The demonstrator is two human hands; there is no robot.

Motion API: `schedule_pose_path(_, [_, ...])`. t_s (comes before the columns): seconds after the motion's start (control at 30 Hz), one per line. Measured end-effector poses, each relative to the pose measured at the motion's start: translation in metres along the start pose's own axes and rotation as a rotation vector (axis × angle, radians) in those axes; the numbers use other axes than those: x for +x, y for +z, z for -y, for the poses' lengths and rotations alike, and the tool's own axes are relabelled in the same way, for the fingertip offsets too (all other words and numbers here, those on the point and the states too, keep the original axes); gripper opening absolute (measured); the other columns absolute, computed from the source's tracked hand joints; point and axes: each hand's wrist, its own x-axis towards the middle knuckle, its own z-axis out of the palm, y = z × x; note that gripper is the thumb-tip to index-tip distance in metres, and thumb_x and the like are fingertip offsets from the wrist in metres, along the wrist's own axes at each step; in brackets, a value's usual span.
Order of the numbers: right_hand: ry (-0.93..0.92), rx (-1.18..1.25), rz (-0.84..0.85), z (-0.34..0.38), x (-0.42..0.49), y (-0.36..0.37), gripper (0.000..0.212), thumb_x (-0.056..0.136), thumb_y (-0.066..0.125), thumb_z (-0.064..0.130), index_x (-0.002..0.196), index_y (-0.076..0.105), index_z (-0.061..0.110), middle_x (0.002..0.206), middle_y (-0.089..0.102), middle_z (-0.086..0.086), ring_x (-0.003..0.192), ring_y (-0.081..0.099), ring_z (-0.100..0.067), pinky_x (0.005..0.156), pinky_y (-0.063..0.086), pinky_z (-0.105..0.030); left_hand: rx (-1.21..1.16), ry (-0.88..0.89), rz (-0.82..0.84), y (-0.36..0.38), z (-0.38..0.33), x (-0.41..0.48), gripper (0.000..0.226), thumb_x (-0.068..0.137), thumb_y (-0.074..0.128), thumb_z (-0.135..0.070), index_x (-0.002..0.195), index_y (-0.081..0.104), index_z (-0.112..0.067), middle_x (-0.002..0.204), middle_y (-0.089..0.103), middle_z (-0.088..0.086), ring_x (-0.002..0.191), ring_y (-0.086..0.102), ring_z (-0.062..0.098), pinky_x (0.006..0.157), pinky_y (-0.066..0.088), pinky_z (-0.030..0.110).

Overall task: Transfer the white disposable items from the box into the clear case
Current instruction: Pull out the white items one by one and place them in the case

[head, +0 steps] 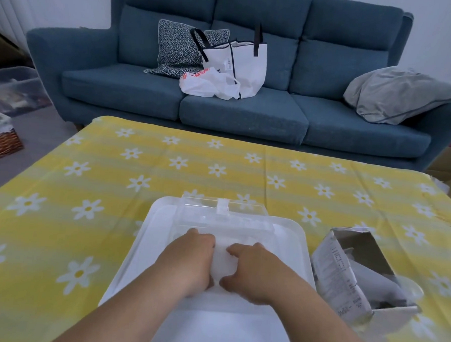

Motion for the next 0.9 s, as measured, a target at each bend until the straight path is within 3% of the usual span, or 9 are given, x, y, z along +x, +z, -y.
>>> schedule_pose_path(0.2, [-0.064,0.028,-0.011,-0.002,-0.009,-0.009,0.06,0.092,0.059,0.036,0.149,0.041,0.029,0.151,0.042,0.002,0.129,0.048,-0.015,0.102,0.044,-0.03,-0.093,-0.011,0.101,-0.008,0.0,-0.003,0.055,0.09,0.064,-0.026,0.142,0.044,-0.025,0.139,0.044,0.002,0.116,0.057,0.025,0.054,0.042,0.024])
schedule_pose_path(0.27, [-0.089,0.0,-0.081,-0.002,-0.014,-0.015,0.047,0.096,0.054,0.031,0.142,0.05,0.031,0.148,0.047,0.007,0.13,0.05,-0.014,0.101,0.043,-0.027,-0.148,-0.001,0.105,-0.02,0.003,-0.008,0.057,0.091,0.064,-0.025,0.144,0.044,-0.026,0.144,0.049,-0.001,0.119,0.059,0.022,0.074,0.055,0.029])
schedule_pose_path(0.33, [-0.122,-0.006,-0.198,-0.001,-0.019,-0.018,0.036,0.097,0.049,0.024,0.128,0.064,0.032,0.136,0.058,0.01,0.119,0.057,-0.011,0.094,0.046,-0.023,-0.203,-0.018,0.042,-0.035,0.008,-0.015,0.054,0.091,0.065,-0.024,0.141,0.048,-0.031,0.139,0.052,-0.005,0.117,0.059,0.019,0.091,0.054,0.03])
schedule_pose_path(0.43, [-0.228,0.039,-0.19,0.004,-0.023,-0.015,0.035,0.096,0.048,0.022,0.123,0.067,0.033,0.129,0.059,0.013,0.113,0.058,-0.008,0.091,0.046,-0.022,-0.233,-0.009,-0.108,-0.046,0.015,-0.017,0.034,0.089,0.067,-0.02,0.119,0.062,-0.035,0.122,0.058,-0.007,0.107,0.06,0.015,0.091,0.052,0.029])
schedule_pose_path(0.5, [-0.27,0.031,-0.042,0.006,-0.023,-0.009,0.037,0.095,0.052,0.028,0.131,0.063,0.032,0.131,0.058,0.008,0.114,0.059,-0.01,0.096,0.047,-0.026,-0.212,0.0,-0.045,-0.046,0.011,-0.02,0.03,0.09,0.067,-0.019,0.115,0.062,-0.035,0.12,0.059,-0.006,0.106,0.061,0.015,0.082,0.053,0.026])
schedule_pose_path(0.6, [-0.265,0.022,0.041,0.007,-0.025,-0.008,0.041,0.095,0.054,0.033,0.135,0.059,0.03,0.132,0.06,0.006,0.112,0.062,-0.013,0.098,0.047,-0.03,-0.082,-0.007,0.143,-0.037,0.001,-0.02,0.044,0.093,0.062,-0.017,0.135,0.053,-0.027,0.13,0.059,0.0,0.105,0.063,0.02,0.05,0.039,0.017])
schedule_pose_path(0.67, [-0.25,0.123,-0.092,0.004,-0.031,-0.019,0.034,0.095,0.057,0.032,0.128,0.065,0.03,0.127,0.063,0.011,0.11,0.062,-0.007,0.095,0.047,-0.025,-0.022,-0.014,0.152,-0.033,-0.003,-0.018,0.042,0.094,0.059,-0.015,0.135,0.054,-0.022,0.129,0.061,0.004,0.095,0.063,0.022,0.047,0.035,0.019])
schedule_pose_path(0.77, [-0.112,0.317,-0.415,-0.015,-0.044,-0.043,0.017,0.09,0.061,0.024,0.099,0.075,0.028,0.092,0.074,0.014,0.085,0.068,-0.006,0.08,0.054,-0.027,-0.03,-0.015,0.067,-0.035,-0.006,-0.017,0.016,0.091,0.06,-0.015,0.106,0.058,-0.023,0.121,0.066,0.01,0.073,0.056,0.022,0.049,0.037,0.021])
schedule_pose_path(0.9, [0.115,0.405,-0.77,-0.059,-0.065,-0.064,0.018,0.086,0.06,0.017,0.076,0.073,0.024,0.07,0.071,0.009,0.068,0.066,-0.016,0.062,0.052,-0.029,-0.144,0.033,-0.193,-0.037,-0.01,-0.012,0.01,0.091,0.063,-0.025,0.099,0.061,-0.03,0.105,0.06,-0.002,0.092,0.057,0.021,0.08,0.048,0.026])
